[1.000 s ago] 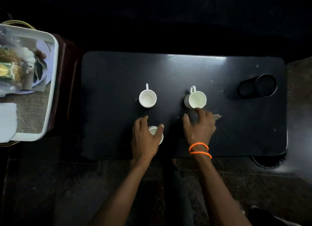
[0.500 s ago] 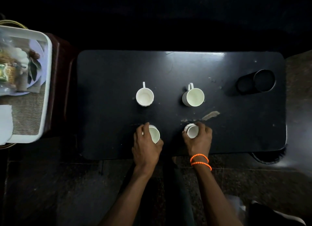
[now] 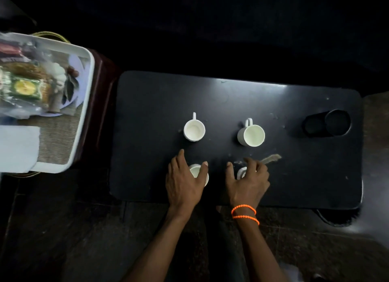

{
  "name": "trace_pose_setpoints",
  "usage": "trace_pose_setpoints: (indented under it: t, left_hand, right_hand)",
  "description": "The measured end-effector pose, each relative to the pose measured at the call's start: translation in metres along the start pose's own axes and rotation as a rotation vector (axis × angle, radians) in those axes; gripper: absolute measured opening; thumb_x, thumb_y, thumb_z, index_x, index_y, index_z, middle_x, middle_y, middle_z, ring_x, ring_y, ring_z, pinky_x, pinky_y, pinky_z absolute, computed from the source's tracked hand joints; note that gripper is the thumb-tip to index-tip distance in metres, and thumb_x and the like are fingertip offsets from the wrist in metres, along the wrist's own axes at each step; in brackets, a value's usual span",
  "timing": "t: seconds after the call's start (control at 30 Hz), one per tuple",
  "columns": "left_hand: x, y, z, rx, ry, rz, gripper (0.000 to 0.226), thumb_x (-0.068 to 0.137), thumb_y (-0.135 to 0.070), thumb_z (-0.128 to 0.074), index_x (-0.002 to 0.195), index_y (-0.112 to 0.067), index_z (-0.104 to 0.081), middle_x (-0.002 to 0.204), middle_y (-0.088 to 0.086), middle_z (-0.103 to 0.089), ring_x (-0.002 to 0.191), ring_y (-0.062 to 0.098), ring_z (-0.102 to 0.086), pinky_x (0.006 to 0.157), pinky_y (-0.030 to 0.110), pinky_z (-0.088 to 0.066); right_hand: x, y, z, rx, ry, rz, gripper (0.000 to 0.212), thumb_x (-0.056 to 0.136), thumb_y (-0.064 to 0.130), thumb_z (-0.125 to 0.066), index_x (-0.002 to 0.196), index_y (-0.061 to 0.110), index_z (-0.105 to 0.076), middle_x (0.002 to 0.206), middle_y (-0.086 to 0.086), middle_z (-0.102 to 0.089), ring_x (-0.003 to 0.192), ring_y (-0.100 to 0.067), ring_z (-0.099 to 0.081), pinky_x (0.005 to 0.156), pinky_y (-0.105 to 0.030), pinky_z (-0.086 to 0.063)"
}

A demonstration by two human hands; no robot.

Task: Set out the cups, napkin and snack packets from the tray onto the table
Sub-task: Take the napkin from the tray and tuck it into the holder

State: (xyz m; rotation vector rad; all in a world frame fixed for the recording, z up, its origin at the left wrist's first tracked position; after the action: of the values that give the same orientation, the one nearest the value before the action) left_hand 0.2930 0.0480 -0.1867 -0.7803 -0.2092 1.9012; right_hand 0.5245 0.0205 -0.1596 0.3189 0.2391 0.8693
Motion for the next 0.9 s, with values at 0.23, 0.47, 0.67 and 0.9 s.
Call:
trace_pose_setpoints:
  t: [0.23,0.47,0.67,0.9]
  left_hand:
    - [0.044,0.019,0.075,-0.087,-0.170,0.020,0.074,0.095,-0.059,-0.059,0.150,-0.012,-0.046,0.146,0.010,-0.056,0.133,0.029,-0.055,0.101,0.044,-0.050]
    - [0.072,0.076,0.164,-0.180,-0.381,0.088,0.068,0.096,-0.057,-0.059,0.147,-0.012,-0.051,0.143,0.009,-0.059,0.133,0.027,-0.055,0.105,0.042,-0.048]
    - [0.084,0.157,0.251,-0.230,-0.669,0.205,0.055,0.095,-0.041,-0.067,0.136,-0.005,-0.061,0.132,0.016,-0.063,0.127,0.034,-0.057,0.103,0.046,-0.049]
    - [0.061,0.310,0.272,-0.631,-0.793,0.920,0.075,0.088,-0.048,-0.072,0.145,-0.005,-0.050,0.150,0.019,-0.046,0.135,0.038,-0.049,0.109,0.052,-0.046]
  right_hand:
    - [0.000,0.099,-0.005,0.093,-0.002,0.183,0.041,0.081,0.033,-0.080,0.114,0.011,-0.069,0.116,-0.016,-0.063,0.110,-0.037,-0.058,0.090,-0.047,-0.044]
    - [-0.035,0.259,-0.056,0.257,0.261,0.567,0.037,0.084,0.025,-0.076,0.114,0.006,-0.070,0.111,-0.017,-0.065,0.106,-0.038,-0.061,0.094,-0.048,-0.048]
    - [-0.107,0.387,-0.115,0.353,0.505,0.827,0.037,0.084,0.019,-0.075,0.116,0.001,-0.068,0.109,-0.021,-0.064,0.103,-0.040,-0.061,0.090,-0.046,-0.052]
    - [-0.197,0.461,-0.195,0.245,0.954,0.869,0.040,0.087,0.023,-0.071,0.123,0.007,-0.067,0.116,-0.016,-0.067,0.105,-0.034,-0.066,0.090,-0.036,-0.050]
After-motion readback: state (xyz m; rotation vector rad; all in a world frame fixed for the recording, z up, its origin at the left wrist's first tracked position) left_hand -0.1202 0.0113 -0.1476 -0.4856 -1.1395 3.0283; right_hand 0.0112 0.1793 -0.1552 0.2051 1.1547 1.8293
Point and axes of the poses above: each hand's wrist, its own x-axis towards the middle knuckle, its own z-axis out of the back of the hand, y = z × x, the point moved 10 cm from there along x, towards the middle knuckle
